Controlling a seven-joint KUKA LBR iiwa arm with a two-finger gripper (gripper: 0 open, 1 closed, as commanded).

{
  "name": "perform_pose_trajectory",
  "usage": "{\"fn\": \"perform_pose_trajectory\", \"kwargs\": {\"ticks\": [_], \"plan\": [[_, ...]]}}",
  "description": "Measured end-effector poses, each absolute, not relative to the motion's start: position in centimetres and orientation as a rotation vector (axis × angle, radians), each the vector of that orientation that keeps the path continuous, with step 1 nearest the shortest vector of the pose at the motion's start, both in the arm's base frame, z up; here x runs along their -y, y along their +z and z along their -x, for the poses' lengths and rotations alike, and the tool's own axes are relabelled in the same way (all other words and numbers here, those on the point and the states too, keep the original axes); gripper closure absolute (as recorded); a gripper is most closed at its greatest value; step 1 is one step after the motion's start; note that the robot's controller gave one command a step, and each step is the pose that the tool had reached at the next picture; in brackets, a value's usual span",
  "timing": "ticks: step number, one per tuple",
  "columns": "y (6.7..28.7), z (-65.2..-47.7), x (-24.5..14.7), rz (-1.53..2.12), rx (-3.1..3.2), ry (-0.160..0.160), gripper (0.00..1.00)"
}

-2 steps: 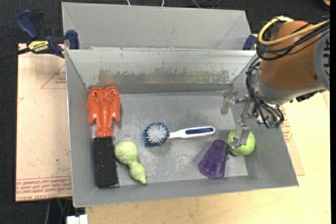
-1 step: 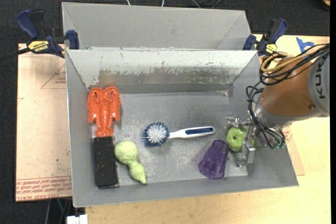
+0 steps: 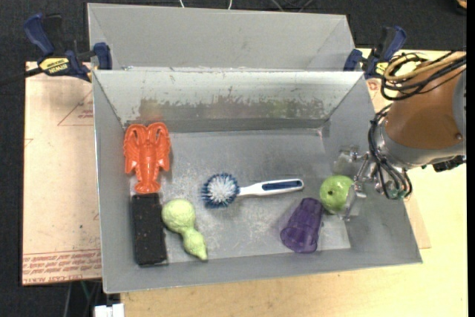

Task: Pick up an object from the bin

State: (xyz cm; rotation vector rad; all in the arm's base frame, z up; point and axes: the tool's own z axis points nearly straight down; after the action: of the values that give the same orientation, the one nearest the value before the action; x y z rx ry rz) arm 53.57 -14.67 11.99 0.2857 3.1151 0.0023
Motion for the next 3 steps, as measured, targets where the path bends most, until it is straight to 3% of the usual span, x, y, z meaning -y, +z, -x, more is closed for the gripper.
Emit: {"fn": "perform_pose_trajectory", "kwargs": {"ticks": [1,2,3], "plan": [[9.9,-54.3,15.2,0.044,-3.143,0.004,0.00],[6.9,-54.2,14.4,-0.472,-3.096,0.006,0.00],[7.0,-54.1,15.1,-0.092,-3.136,0.010,1.00]]}}
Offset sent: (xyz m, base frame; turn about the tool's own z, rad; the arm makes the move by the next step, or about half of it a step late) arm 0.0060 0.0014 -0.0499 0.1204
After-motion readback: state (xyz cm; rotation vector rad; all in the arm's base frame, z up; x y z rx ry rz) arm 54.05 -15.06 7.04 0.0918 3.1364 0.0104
